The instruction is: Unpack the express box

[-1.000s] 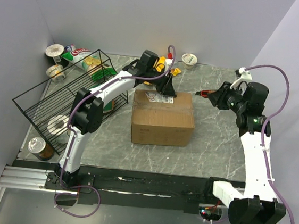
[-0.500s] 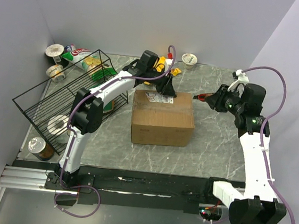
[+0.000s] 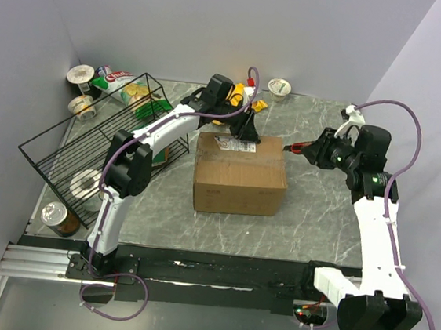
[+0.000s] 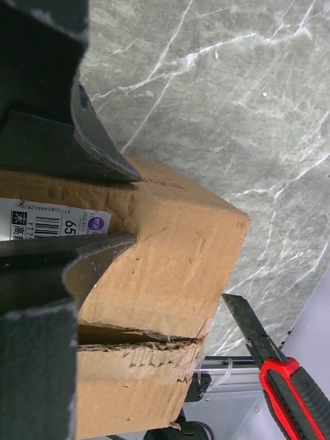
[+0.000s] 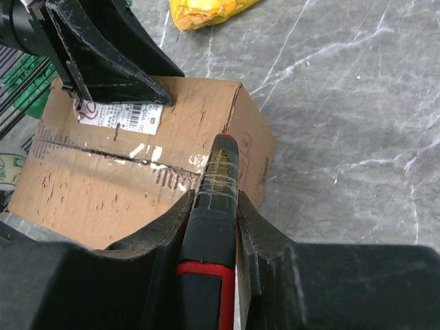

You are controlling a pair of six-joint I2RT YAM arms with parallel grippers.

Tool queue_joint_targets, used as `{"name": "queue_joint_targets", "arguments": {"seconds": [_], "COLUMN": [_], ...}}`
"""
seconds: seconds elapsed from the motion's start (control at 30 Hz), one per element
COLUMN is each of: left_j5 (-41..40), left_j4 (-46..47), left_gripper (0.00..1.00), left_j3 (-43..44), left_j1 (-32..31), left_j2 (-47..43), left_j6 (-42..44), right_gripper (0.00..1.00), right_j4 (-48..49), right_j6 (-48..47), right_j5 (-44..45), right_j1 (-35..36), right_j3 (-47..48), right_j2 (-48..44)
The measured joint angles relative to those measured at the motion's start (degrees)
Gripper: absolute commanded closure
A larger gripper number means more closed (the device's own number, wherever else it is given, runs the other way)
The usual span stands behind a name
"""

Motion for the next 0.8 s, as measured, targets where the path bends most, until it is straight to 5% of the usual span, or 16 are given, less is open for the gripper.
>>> {"name": "queue_joint_targets", "arguments": {"seconds": [0.8], "left_j5": [-1.4], "left_j4": [-2.0], "left_gripper": [0.99], "left_j3": [1.2], "left_j1": [-0.3], "left_j2": [0.1], "left_j6": [0.5], "right_gripper": [1.00], "right_j4": [-10.9], "right_j6": [-3.1], "right_j5": [-0.6], "right_j1": [0.0], "right_j3": [0.6], "right_j2": [-6.1]}}
